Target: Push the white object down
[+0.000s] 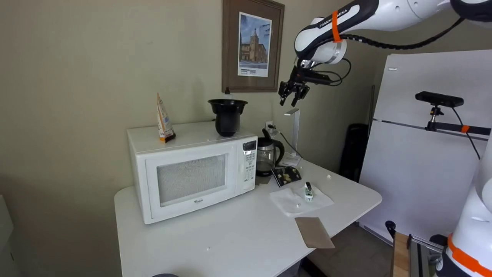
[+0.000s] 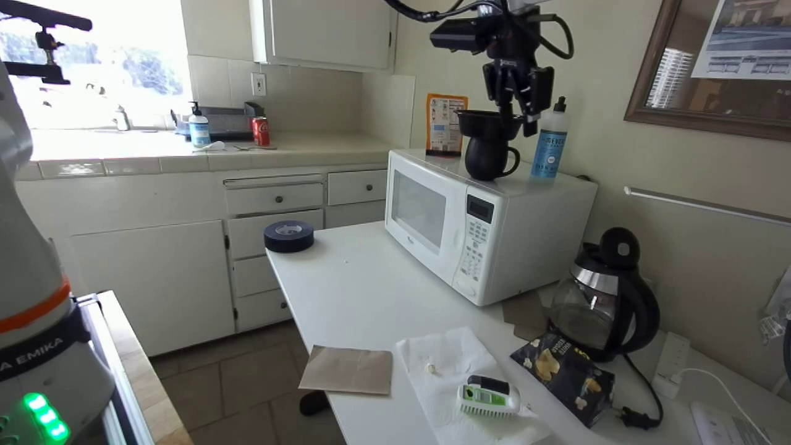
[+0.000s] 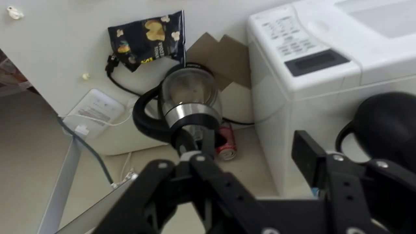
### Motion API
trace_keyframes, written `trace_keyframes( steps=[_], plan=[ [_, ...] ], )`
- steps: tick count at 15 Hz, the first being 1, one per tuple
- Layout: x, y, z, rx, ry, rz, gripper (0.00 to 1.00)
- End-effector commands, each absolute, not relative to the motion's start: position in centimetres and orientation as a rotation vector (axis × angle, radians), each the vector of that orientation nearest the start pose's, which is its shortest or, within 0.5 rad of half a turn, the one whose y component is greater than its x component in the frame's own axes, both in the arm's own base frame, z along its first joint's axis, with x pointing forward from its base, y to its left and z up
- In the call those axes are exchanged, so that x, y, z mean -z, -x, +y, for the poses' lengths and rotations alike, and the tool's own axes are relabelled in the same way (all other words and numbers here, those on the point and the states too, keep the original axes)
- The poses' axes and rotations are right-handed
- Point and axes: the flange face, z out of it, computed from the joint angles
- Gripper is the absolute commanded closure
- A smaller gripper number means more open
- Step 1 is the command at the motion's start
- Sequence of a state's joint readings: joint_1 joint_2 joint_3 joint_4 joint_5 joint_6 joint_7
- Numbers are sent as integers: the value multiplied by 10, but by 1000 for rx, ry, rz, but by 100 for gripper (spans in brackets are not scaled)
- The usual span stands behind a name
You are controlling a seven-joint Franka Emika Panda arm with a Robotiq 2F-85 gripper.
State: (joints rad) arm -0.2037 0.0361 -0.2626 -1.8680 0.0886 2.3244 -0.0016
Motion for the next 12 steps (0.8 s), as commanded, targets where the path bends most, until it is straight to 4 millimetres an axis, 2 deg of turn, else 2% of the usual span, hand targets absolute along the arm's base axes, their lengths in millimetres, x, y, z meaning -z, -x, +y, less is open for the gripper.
trace_keyframes(
  steps=[1, 4, 6, 12],
  plan=[
    [-536, -580, -310, 775, 2944, 1004, 67],
    [-533, -597, -333, 901, 2885, 1154, 89],
    [-528, -606, -349, 979, 2844, 1238, 100],
    [-493, -617, -393, 1092, 2805, 1442, 100]
  ],
)
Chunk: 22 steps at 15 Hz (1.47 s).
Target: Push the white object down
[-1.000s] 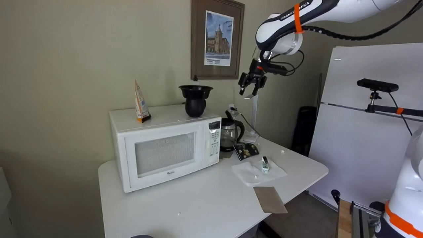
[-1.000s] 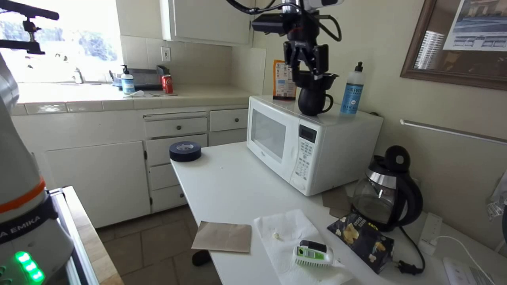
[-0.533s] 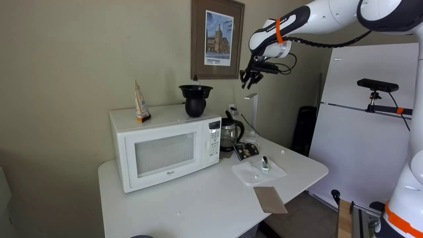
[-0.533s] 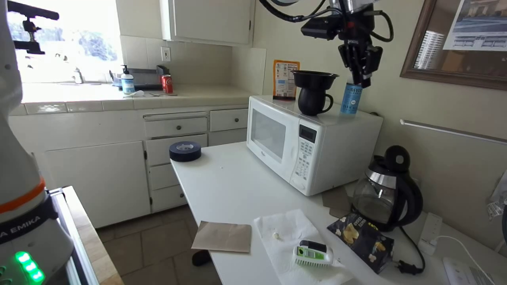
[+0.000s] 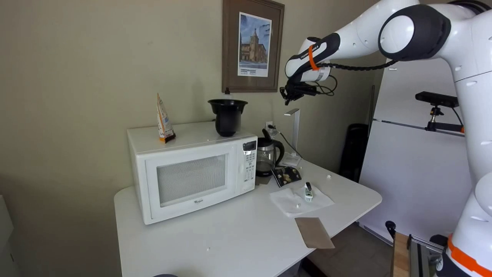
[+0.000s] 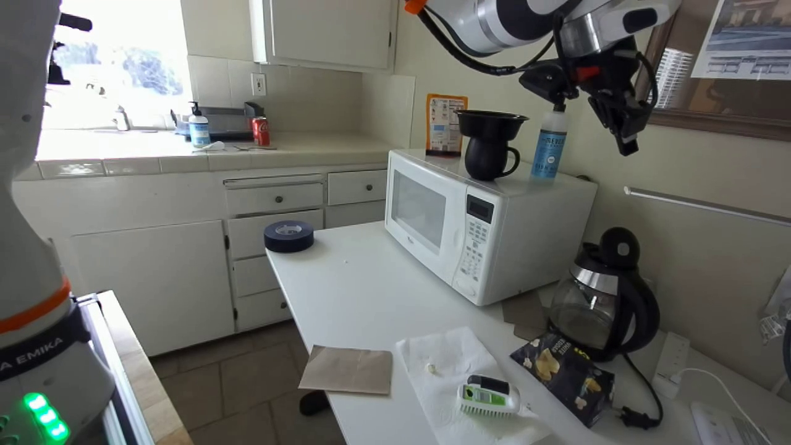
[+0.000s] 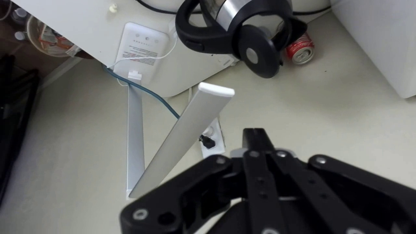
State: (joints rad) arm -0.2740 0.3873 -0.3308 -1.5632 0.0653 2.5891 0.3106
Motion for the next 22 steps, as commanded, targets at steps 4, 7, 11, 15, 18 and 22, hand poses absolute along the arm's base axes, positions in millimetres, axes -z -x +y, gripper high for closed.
trace_keyframes(
  steps=[4, 7, 11, 15, 18, 22],
  plan=[
    [-469, -621, -404, 1029, 2794, 1542, 100],
    [-452, -625, -405, 1002, 2785, 1541, 100],
    [-431, -628, -406, 929, 2790, 1549, 100],
    [-409, -624, -419, 865, 2780, 1593, 100],
    [-394, -624, -425, 821, 2747, 1595, 100],
    [-382, -627, -431, 770, 2684, 1560, 100]
  ],
)
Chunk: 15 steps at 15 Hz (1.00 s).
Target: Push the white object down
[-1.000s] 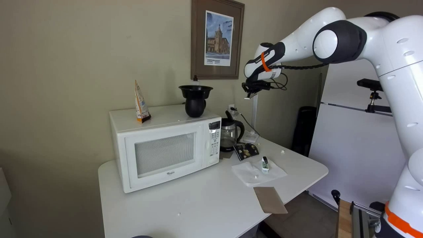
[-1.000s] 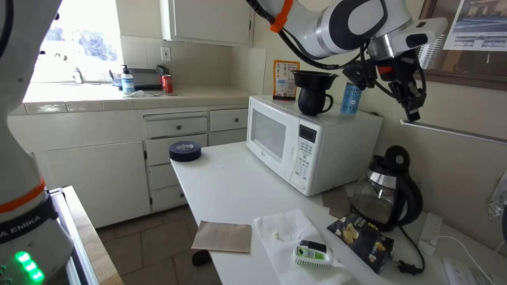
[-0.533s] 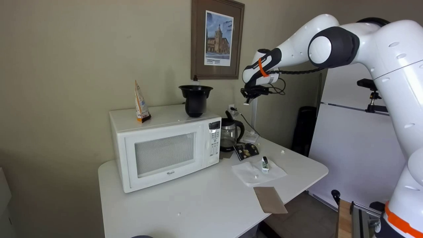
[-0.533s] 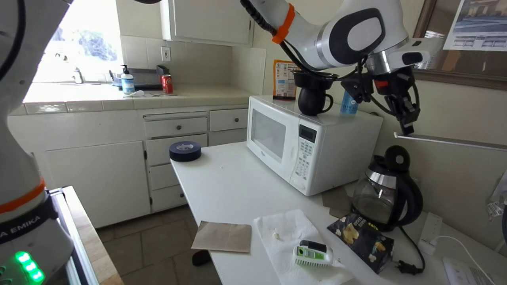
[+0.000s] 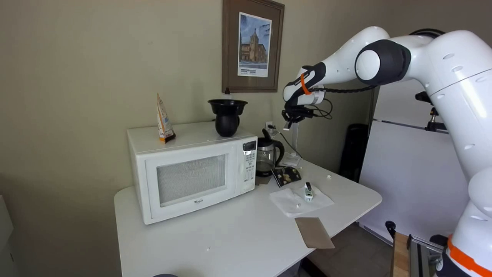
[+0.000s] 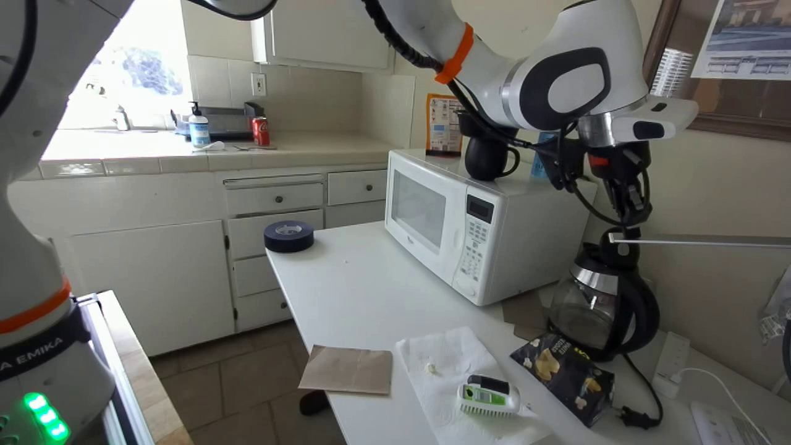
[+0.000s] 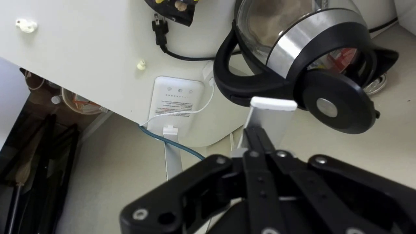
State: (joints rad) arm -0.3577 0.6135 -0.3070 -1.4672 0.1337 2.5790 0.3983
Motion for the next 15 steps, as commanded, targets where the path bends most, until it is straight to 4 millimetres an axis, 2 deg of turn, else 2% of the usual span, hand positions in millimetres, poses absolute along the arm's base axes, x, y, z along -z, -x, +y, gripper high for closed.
trace_keyframes(
  steps=[1, 4, 7, 8, 15],
  plan=[
    [-380, -629, -433, 761, 2673, 1538, 100],
    [-376, -632, -435, 751, 2653, 1463, 100],
    [-370, -631, -435, 691, 2638, 1470, 100],
    [-378, -628, -433, 740, 2658, 1483, 100],
    [-381, -629, -434, 747, 2657, 1484, 99]
  ],
)
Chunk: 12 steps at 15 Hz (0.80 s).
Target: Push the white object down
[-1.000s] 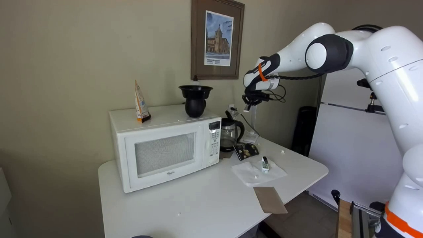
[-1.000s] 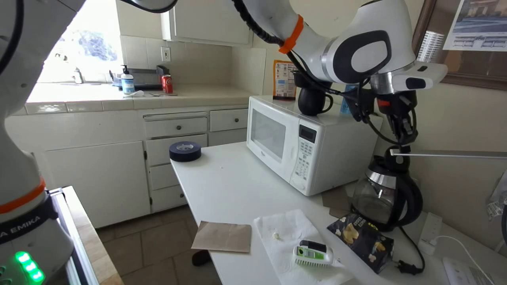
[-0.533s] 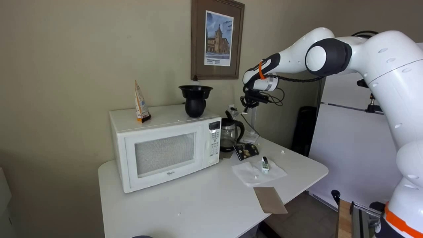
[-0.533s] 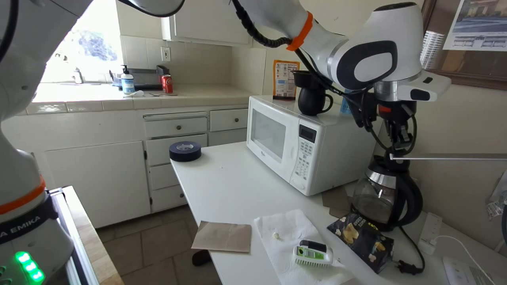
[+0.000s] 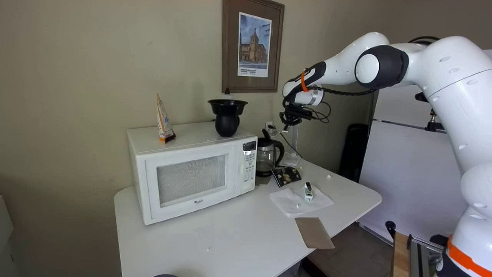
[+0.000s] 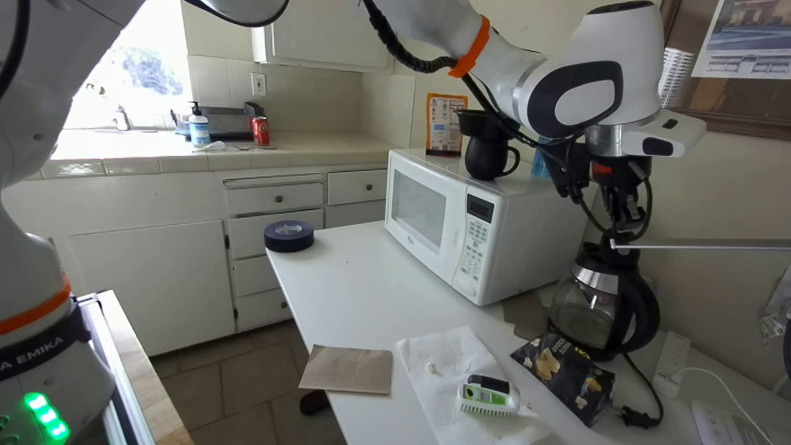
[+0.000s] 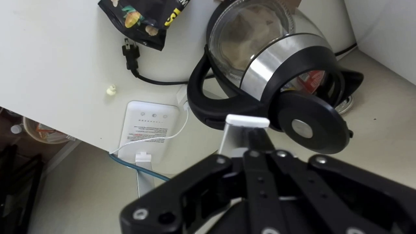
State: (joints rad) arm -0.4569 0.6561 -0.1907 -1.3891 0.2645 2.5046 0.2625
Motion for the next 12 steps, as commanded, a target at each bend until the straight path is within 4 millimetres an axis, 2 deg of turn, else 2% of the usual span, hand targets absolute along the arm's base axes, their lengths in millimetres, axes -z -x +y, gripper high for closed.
trace_keyframes(
  steps=[1, 3, 7, 12],
  plan=[
    [-381, -629, -434, 747, 2657, 1484, 99],
    [-381, -629, -434, 747, 2657, 1484, 100],
    [-364, -646, -442, 761, 2618, 1608, 100],
    [-327, -658, -455, 698, 2578, 1805, 100]
  ],
)
